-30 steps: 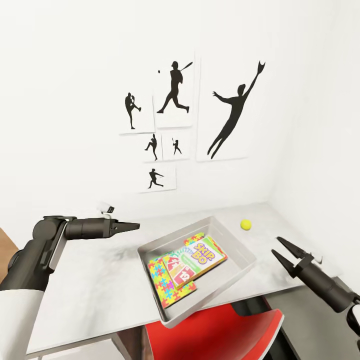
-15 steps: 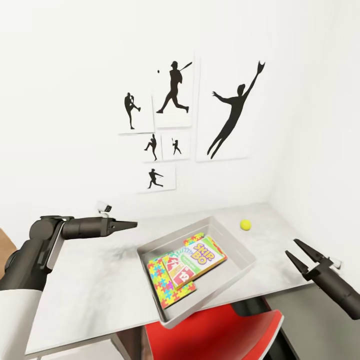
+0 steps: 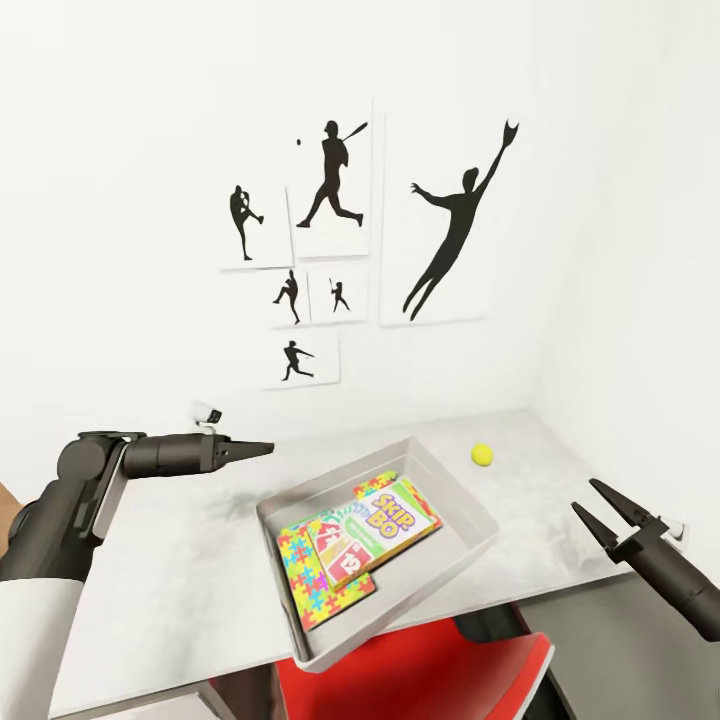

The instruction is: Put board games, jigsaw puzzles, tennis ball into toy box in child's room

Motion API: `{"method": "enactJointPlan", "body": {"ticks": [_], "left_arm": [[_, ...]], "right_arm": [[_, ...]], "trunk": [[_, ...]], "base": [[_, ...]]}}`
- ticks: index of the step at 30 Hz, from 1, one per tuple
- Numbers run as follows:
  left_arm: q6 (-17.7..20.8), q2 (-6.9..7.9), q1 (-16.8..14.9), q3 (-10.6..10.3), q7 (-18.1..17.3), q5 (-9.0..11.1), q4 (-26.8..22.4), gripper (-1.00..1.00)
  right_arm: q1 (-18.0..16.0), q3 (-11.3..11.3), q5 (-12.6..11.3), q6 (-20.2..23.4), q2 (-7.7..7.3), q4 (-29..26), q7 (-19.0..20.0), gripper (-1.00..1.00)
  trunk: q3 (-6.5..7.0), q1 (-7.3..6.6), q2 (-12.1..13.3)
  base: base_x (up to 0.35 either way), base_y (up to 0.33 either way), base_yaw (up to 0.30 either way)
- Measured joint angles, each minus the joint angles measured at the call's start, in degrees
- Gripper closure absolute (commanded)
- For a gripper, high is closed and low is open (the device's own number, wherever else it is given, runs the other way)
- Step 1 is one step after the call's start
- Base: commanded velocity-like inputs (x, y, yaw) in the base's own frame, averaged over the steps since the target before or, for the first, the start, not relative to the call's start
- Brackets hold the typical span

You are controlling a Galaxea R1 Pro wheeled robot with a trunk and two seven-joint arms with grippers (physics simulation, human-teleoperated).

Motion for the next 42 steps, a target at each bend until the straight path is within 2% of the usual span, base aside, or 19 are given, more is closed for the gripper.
{"method": "enactJointPlan", "body": {"ticks": [8, 22, 42], "left_arm": [[0.01, -0.03, 0.0, -0.06, -0.01, -0.02, -0.01, -1.0], [0.0, -0.03, 0.0, -0.08, -0.01, 0.02, -0.01, -1.0], [0.0, -0.04, 0.0, -0.11, -0.01, 0.05, -0.01, -1.0]], "right_arm": [[0.0, 0.0, 0.0, -0.08, 0.0, 0.02, 0.02, -1.0], [0.0, 0.02, 0.09, -0.29, 0.0, 0.06, 0.01, -1.0], [0.0, 0.01, 0.09, -0.52, 0.0, 0.09, 0.0, -1.0]], "trunk": [[0.0, 0.0, 0.0], [0.0, -0.01, 0.0], [0.0, 0.0, 0.0]], "base": [[0.01, -0.103, 0.0], [0.097, -0.003, 0.0], [0.026, 0.0, 0.0]]}}
